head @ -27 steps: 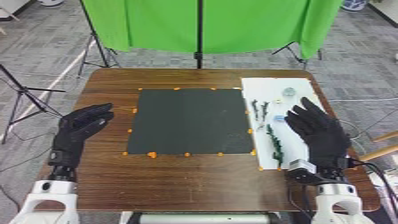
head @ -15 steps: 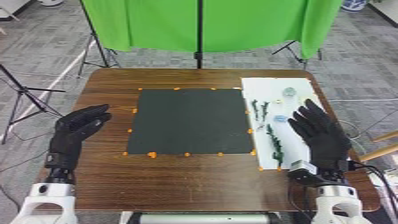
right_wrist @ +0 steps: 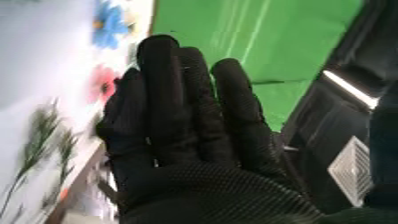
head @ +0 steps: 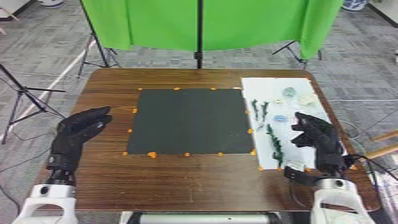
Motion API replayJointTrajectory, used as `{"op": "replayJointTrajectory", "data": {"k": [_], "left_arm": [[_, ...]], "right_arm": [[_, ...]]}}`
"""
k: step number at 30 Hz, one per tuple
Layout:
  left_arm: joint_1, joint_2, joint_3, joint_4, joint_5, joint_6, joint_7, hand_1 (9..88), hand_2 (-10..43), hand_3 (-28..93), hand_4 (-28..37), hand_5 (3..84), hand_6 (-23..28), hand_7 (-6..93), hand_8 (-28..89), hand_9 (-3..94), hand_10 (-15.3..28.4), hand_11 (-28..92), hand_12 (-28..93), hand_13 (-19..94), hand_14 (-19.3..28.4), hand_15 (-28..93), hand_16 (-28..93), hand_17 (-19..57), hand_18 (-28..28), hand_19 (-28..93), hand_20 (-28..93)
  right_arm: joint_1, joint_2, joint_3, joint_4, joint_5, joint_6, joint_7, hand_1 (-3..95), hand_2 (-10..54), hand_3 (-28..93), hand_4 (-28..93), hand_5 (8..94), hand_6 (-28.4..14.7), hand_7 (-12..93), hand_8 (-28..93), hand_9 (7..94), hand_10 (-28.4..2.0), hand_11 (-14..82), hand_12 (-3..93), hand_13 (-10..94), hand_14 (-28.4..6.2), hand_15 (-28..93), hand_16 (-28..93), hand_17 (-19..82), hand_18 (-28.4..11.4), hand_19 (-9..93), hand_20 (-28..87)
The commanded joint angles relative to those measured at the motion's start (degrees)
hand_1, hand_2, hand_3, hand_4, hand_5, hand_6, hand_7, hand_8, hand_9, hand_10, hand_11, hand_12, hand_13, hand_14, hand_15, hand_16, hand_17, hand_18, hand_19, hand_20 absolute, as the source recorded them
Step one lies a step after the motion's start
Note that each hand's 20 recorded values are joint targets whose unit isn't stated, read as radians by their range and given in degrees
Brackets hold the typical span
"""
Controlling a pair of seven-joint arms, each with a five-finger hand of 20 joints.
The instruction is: Arrange flowers
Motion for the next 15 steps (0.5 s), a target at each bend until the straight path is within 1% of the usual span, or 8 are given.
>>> {"op": "replayJointTrajectory", "data": {"k": [1, 3, 5, 6, 9, 11, 12, 15], "left_arm": [[1.9, 0.09, -0.4, -0.58, 0.71, 0.33, -1.21, 35.0, -8.8, 63, -12.8, 54.0, 3.9, 18.1, -6, 52.2, 13.7, 24, 14, 41, 18.3, 24, 1, 9.2, 12.6, 8, 21], [2.0, 0.31, -0.52, -0.74, 0.81, 0.15, -1.78, 34.9, -8.8, 63, -12.8, 54.0, 3.9, 18.1, -6, 52.2, 13.7, 24, 14, 41, 18.3, 24, 1, 9.2, 12.7, 8, 22], [2.0, 0.29, -0.69, -0.78, 1.26, 0.13, -1.95, 35.0, -8.9, 63, -12.8, 54.0, 3.8, 18.1, -6, 52.1, 13.7, 24, 14, 41, 18.3, 24, 1, 9.1, 12.7, 8, 22], [2.1, 0.28, -0.77, -0.85, 1.29, 0.11, -1.96, 35.1, -8.9, 63, -12.9, 54.0, 3.8, 18.1, -6, 52.1, 13.6, 24, 14, 41, 18.3, 24, 1, 9.1, 12.7, 8, 22], [1.9, 0.54, -0.74, -0.85, 1.31, -0.08, -2.23, 35.2, -9.0, 63, -12.9, 54.0, 3.9, 18.1, -6, 52.0, 13.7, 24, 14, 41, 18.3, 24, 1, 9.0, 12.9, 8, 22], [2.0, 0.62, -0.8, -0.95, 1.55, -0.06, -2.21, 35.3, -9.0, 63, -13.0, 53.9, 3.9, 18.1, -6, 52.0, 13.7, 24, 14, 41, 18.4, 24, 1, 9.0, 12.9, 8, 22], [1.8, 0.96, -0.66, -0.86, 1.38, 0.1, -2.29, 35.3, -9.0, 63, -13.0, 53.9, 3.9, 18.1, -6, 51.9, 13.7, 24, 14, 41, 18.4, 24, 1, 9.0, 12.9, 8, 22], [1.7, 1.02, -0.71, -0.89, 1.36, 0.07, -2.48, 35.4, -9.0, 63, -13.0, 53.9, 3.9, 18.0, -6, 51.9, 13.7, 24, 14, 41, 18.3, 24, 1, 8.9, 12.9, 8, 21]], "right_arm": [[-0.6, 2.7, 0.8, -5.1, -35.0, -8.3, 15.5, 22.4, -9.5, 65, -28, 55.0, -7.7, 14, -7, 57.9, -19.1, 25.7, 25.9, 58, -17.6, 68, 30, 33, -23.7, 79, 61], [-0.3, 3.8, -0.1, -7.0, -41.2, -11.7, 23.0, 27.9, -9.5, 65, -27, 56.7, -7.9, 14, -7, 59.3, -19.1, 26.7, 26.3, 60, -16.9, 70, 30, 35, -23.6, 81, 60], [0.0, 5.1, -0.9, -8.0, -47.1, -16.1, 27.5, 33.7, -9.5, 65, -25, 58.3, -7.9, 14, -7, 61.0, -18.9, 27.4, 26.1, 62, -15.9, 70, 30, 36, -23.0, 83, 60], [0.5, 5.7, -1.9, -8.0, -48.9, -16.3, 29.5, 36.2, -9.5, 65, -24, 59.1, -7.6, 14, -7, 61.7, -18.6, 27.8, 26.2, 63, -15.3, 70, 30, 37, -22.5, 84, 59], [1.2, 6.8, -3.0, -7.5, -52.3, -17.8, 31.8, 39.8, -9.5, 65, -24, 61.1, -6.8, 15, -7, 64.4, -18.0, 28.1, 26.4, 65, -14.4, 71, 31, 40, -22.4, 86, 59], [1.8, 7.2, -3.6, -7.1, -52.7, -18.8, 32.6, 38.7, -9.5, 65, -24, 61.7, -6.7, 16, -7, 65.2, -18.1, 27.8, 26.6, 65, -14.4, 71, 31, 40, -22.4, 87, 58], [1.9, 7.2, -3.7, -6.9, -53.0, -19.5, 32.8, 37.8, -9.5, 64, -25, 61.7, -6.7, 15, -7, 65.4, -18.2, 27.6, 26.7, 66, -14.4, 71, 31, 40, -22.5, 87, 58], [2.6, 8.4, -4.9, -6.1, -54.1, -20.5, 33.7, 36.0, -9.5, 63, -27, 61.5, -7.1, 15, -7, 65.4, -18.4, 26.6, 26.8, 66, -14.4, 71, 32, 40, -22.9, 88, 58]]}}
